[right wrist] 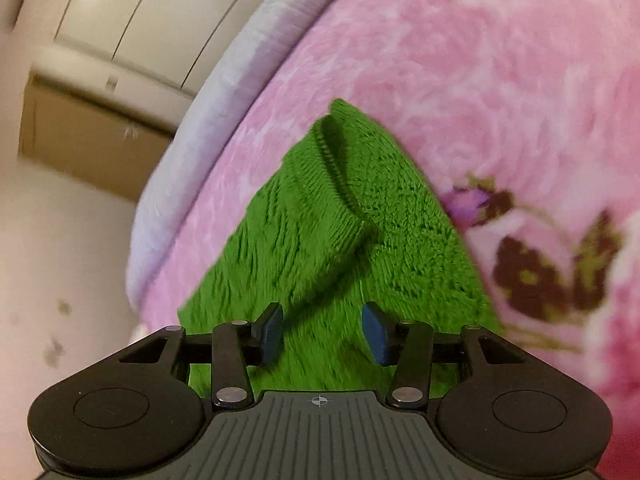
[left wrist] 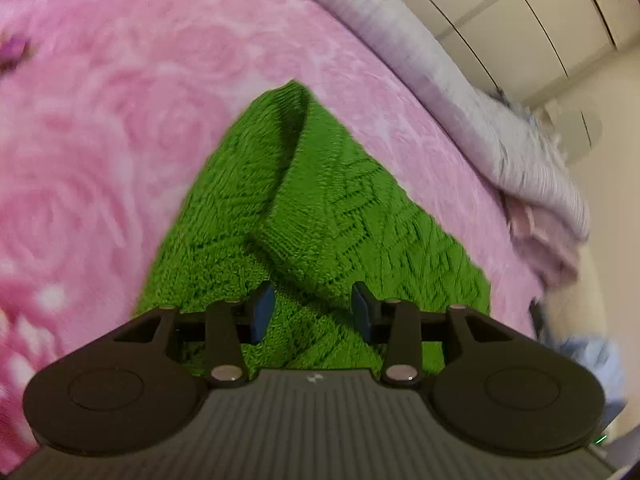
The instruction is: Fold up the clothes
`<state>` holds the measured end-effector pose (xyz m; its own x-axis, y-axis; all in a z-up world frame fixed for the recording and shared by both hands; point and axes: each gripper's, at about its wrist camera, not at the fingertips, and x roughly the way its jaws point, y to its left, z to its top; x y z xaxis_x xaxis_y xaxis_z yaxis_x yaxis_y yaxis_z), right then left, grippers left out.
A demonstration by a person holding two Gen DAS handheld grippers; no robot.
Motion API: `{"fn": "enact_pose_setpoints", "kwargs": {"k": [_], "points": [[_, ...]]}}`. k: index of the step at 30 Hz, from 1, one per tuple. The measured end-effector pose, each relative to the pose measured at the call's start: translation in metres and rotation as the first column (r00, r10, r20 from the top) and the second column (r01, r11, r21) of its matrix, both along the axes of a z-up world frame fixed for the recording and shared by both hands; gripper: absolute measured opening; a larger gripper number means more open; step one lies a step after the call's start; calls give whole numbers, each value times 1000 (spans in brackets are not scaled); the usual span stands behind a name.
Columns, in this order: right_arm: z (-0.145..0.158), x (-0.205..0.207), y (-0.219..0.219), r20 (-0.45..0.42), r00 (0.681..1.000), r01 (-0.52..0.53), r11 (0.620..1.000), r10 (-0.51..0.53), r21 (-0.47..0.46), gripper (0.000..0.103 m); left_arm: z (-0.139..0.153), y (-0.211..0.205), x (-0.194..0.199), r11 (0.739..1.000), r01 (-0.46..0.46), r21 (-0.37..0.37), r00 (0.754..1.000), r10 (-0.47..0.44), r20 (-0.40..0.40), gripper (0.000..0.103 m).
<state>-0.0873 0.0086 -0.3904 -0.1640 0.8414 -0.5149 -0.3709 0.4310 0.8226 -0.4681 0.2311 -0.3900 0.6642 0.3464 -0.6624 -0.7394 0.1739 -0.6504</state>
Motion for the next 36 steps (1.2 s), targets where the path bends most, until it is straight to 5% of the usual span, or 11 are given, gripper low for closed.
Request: {"fn": "enact_pose_setpoints", "kwargs": {"k": [4, 9, 10, 11, 17, 21, 27, 36], "points": [[-18, 14, 11, -120, 990, 80, 994, -71, 70, 48, -16, 9, -8, 994, -90, -65, 990, 97, 99, 38], [-23, 19, 32, -113, 991, 85, 992, -75, 91, 47, -16, 13, 4, 997, -71, -38, 994, 74, 84, 25], [-20, 17, 29, -94, 993, 74, 993, -66, 93, 28, -15, 13, 7, 998, -60, -14, 996, 61, 60, 11], [-16, 15, 24, -74, 996, 62, 994, -55, 94, 8, -12, 12, 7, 999, -44, 5, 998, 44, 50, 9], [12, 4, -10, 47, 999, -12, 995, 8, 94, 6, 21, -11, -11, 993, 23, 120, 999, -27, 32, 6], [30, -4, -33, 128, 991, -61, 994, 50, 89, 6, 32, -41, -36, 990, 56, 128, 998, -60, 23, 6], [11, -31, -86, 73, 996, -46, 999, 45, 15, 6, 19, -88, -67, 993, 59, 103, 998, -57, -18, 6], [13, -48, -120, 86, 996, -12, 998, 7, 55, 6, 25, -129, -79, 979, 81, 186, 996, -73, -49, 6]]}}
